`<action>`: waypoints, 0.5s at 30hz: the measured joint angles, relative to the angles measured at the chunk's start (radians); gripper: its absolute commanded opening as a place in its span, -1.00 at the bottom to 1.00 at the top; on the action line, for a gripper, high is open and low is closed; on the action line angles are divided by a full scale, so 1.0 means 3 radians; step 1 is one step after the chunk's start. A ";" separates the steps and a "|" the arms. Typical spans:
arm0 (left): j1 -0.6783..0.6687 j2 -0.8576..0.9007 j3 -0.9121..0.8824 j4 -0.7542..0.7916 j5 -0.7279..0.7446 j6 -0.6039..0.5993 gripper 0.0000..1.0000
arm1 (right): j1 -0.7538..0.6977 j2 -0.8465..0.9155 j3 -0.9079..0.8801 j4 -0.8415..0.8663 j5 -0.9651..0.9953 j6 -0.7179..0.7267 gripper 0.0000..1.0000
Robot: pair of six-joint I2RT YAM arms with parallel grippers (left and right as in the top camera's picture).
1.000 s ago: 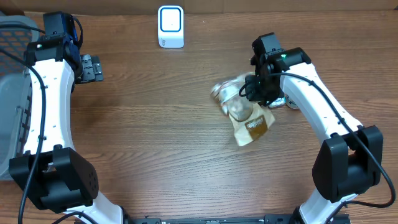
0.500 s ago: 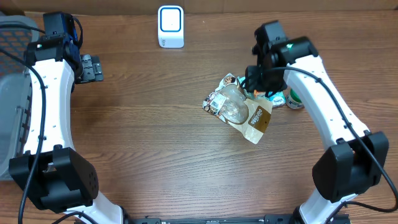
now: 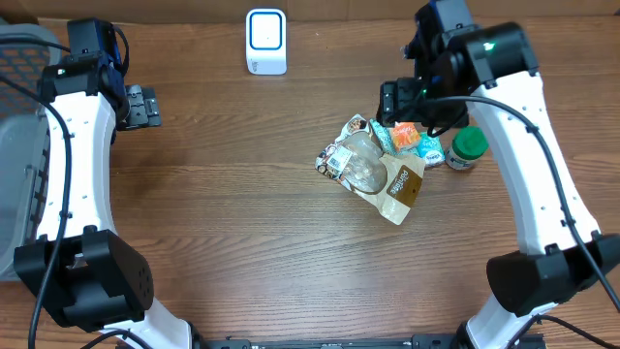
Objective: Scan the item barcode
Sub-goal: 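Carry the bread bag right and release it beside the packets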
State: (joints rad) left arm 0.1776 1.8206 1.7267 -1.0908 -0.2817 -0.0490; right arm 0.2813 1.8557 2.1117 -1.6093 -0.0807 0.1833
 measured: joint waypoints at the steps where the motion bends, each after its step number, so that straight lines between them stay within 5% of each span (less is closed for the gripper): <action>1: 0.0000 0.0000 0.0000 0.0001 0.0001 0.0000 0.99 | 0.0000 0.0000 0.0117 -0.0075 -0.0010 -0.0003 0.80; 15: 0.0000 0.0000 0.0000 0.0001 0.0000 0.0000 0.99 | 0.0000 -0.0594 0.0698 -0.0284 -0.0062 0.0000 1.00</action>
State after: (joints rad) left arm 0.1776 1.8206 1.7267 -1.0904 -0.2817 -0.0490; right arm 0.2813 1.6775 2.3211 -1.6943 -0.0994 0.1833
